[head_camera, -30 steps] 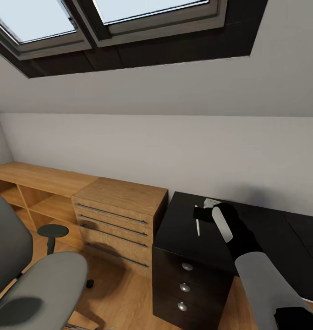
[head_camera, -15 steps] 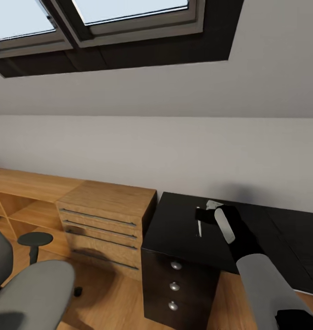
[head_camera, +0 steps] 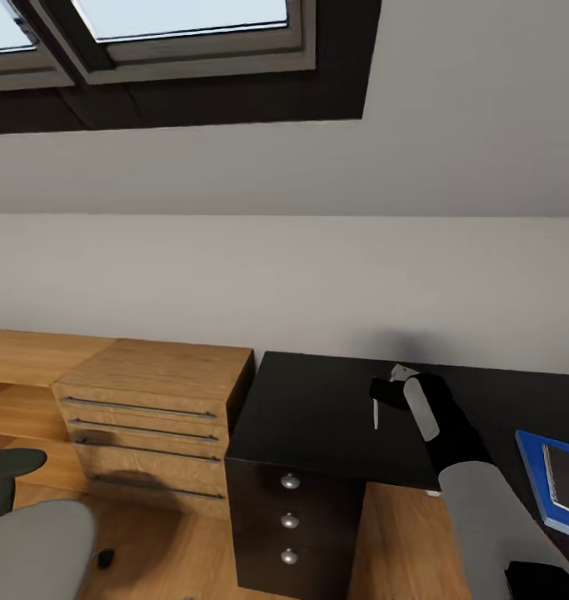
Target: In the bedroom, organize the workspace by keeping the computer under the desk, ensuring the monitor is on the desk, placing the keyboard on the desk next to the monitor, placing the mouse on the desk next to the keyboard, moving the folder from the swivel chair onto the desk next to the mouse, stacking the notebook on top of the folder with the pen on top of the notebook, and positioning the swivel chair next to the desk.
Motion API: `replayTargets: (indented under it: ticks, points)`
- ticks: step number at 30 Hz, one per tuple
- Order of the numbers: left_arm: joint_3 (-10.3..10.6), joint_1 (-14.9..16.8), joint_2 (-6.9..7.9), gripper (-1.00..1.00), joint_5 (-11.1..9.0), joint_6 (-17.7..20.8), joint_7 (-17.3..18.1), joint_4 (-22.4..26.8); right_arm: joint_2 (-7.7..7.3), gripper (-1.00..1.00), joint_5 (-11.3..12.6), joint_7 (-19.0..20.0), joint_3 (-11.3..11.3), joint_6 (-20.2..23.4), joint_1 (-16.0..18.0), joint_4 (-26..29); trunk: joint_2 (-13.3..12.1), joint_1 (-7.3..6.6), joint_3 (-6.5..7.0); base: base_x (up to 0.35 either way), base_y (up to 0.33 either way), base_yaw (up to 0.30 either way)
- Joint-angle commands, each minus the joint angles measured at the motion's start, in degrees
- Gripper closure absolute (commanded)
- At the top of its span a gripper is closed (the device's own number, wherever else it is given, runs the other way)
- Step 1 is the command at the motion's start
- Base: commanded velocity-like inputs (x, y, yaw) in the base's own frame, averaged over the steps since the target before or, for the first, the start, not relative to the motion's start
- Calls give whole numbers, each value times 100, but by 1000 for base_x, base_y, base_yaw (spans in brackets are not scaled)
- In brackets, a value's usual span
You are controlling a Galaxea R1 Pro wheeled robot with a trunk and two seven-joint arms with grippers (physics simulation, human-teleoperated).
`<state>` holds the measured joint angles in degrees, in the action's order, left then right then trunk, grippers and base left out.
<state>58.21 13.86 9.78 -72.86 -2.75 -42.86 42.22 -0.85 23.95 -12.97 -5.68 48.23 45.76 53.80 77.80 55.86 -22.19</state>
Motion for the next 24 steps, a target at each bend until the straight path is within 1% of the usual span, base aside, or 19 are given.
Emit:
replayTargets:
  ticks: [1,2,3,4,5,6,7,8,9,10,11,12,13,17,19,21,22,24]
  points:
    - [44,11,5,-100,-47,-73,-30,2,-45,100,53,-90,-12,13,2,7,4,0,-3,0,0,-268]
    - [49,11,-8,-100,-46,-134,-30,-20,-156,100,-5,-178,-21,13,-12,5,4,0,2,0,0,-264]
    - [54,11,-41,-100,-32,-191,-33,-42,-286,100,-143,-287,-16,13,-57,-1,4,0,7,0,0,-259]
    - [55,11,-52,-100,-28,-203,-34,-46,-313,100,-208,-311,-12,15,-70,-3,4,0,11,0,0,-258]
    - [58,11,-76,-100,-21,-221,-36,-55,-353,100,-371,-346,-3,17,-91,-16,4,0,16,0,0,-257]
    - [58,11,-84,-100,-18,-227,-36,-60,-368,100,-465,-357,1,17,-98,-27,4,0,21,0,0,-257]
    - [61,11,-96,-100,-15,-236,-37,-75,-390,100,-657,-370,5,13,-109,-71,4,0,26,0,0,-256]
    - [64,11,-106,-100,-10,-244,-36,-91,-412,100,-918,-373,10,3,-119,-169,4,0,31,0,0,-256]
    - [65,11,-108,-100,-8,-246,-37,-94,-417,100,-987,-371,10,0,-121,-199,4,0,36,0,0,-257]
    - [79,11,-130,-100,-3,-250,-38,-104,-432,100,-1187,-366,13,-80,-126,-318,4,0,41,0,0,-260]
    - [104,11,-197,-100,-6,-251,-38,-119,-445,100,-1250,-361,13,-193,-127,-396,4,0,46,0,0,-262]
    - [117,11,-231,-100,-4,-252,-37,-160,-454,100,-1273,-358,14,-243,-128,-426,4,0,51,0,0,-262]
    - [126,11,-252,-100,2,-252,-38,-209,-546,100,-1274,-351,14,-286,-128,-458,4,0,55,0,0,-263]
    - [136,11,-266,-100,2,-252,-38,-221,-587,100,-1284,-276,6,-321,-128,-574,4,0,75,0,0,-263]
    - [135,11,-266,-100,1,-255,-39,-222,-602,100,-1292,-248,-1,-428,-128,-680,4,0,85,0,0,-264]
    - [137,11,-268,-100,0,-283,-39,-222,-682,100,-1290,-233,-3,-547,-129,-720,4,0,95,0,0,-264]
    - [168,11,-269,-100,-5,-445,-35,-222,-722,100,-1288,-232,-3,-597,-129,-732,4,0,100,0,0,-265]
    - [240,11,-268,-100,-9,-665,-32,-223,-740,100,-1291,-232,-4,-617,-129,-737,4,0,110,0,0,-265]
